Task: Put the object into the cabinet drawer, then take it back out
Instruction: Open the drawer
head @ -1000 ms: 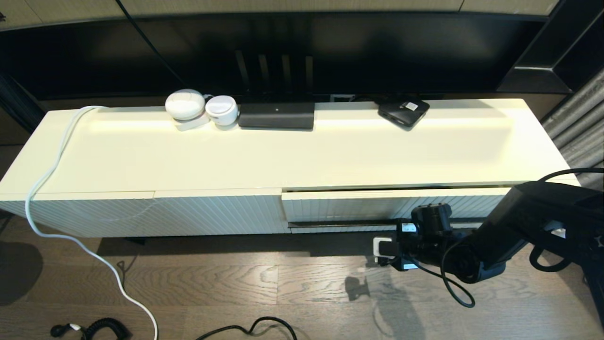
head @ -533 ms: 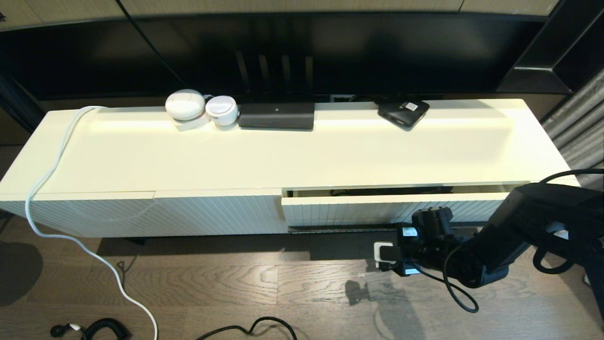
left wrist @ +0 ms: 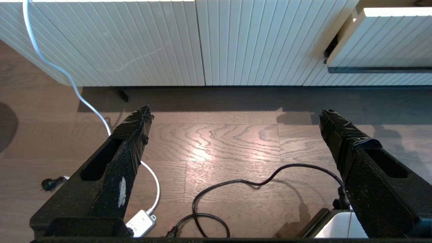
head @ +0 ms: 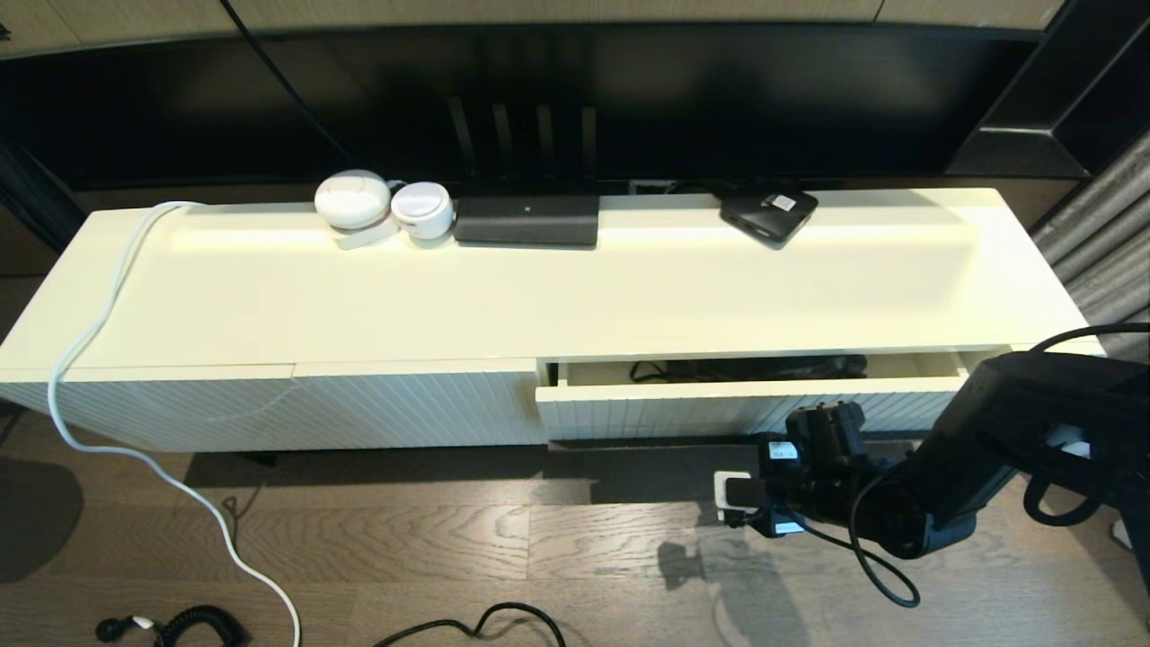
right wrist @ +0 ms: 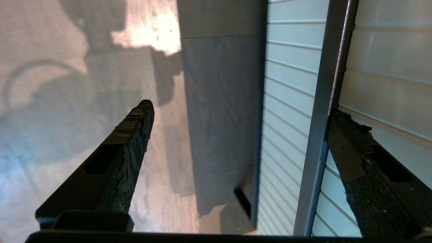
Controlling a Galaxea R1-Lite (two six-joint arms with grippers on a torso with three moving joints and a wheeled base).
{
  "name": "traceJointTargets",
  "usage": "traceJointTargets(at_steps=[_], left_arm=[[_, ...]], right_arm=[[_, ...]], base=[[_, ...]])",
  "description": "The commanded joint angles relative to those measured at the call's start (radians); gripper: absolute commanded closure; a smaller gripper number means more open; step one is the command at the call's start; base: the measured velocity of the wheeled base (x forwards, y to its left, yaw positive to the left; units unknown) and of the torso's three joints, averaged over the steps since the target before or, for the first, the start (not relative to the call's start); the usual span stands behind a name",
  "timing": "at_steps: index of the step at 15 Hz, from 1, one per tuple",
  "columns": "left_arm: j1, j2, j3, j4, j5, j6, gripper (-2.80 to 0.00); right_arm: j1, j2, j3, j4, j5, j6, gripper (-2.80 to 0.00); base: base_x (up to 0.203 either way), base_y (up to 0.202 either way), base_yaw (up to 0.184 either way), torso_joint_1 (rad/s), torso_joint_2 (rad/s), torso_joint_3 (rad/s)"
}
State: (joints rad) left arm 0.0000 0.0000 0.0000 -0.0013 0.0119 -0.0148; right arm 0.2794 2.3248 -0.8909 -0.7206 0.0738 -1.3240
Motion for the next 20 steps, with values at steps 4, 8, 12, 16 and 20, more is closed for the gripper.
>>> traceJointTargets(at_steps=[4, 8, 12, 16, 20], left_arm=[[0.000, 0.000, 0.000, 0.000, 0.000, -0.001, -2.80], [0.000, 0.000, 0.000, 0.000, -0.001, -0.001, -2.80], [0.000, 0.000, 0.000, 0.000, 0.000, -0.001, -2.80], [0.000, 0.000, 0.000, 0.000, 0.000, -0.001, -2.80], [0.000, 0.000, 0.000, 0.000, 0.000, -0.001, -2.80]], right_arm=[[0.004, -0.028, 0.049, -0.005, 0.000, -0.004, -2.80], [0.018, -0.105, 0.069, -0.001, 0.000, 0.015, -2.80], [0.032, -0.335, 0.156, 0.081, 0.001, 0.027, -2.80], [0.039, -0.644, 0.293, 0.242, 0.001, 0.029, 0.00], [0.042, -0.962, 0.398, 0.447, -0.003, 0.028, 0.00]], base=[[0.000, 0.000, 0.000, 0.000, 0.00, 0.000], [0.000, 0.000, 0.000, 0.000, 0.00, 0.000], [0.000, 0.000, 0.000, 0.000, 0.00, 0.000], [0.000, 0.000, 0.000, 0.000, 0.00, 0.000], [0.000, 0.000, 0.000, 0.000, 0.00, 0.000]])
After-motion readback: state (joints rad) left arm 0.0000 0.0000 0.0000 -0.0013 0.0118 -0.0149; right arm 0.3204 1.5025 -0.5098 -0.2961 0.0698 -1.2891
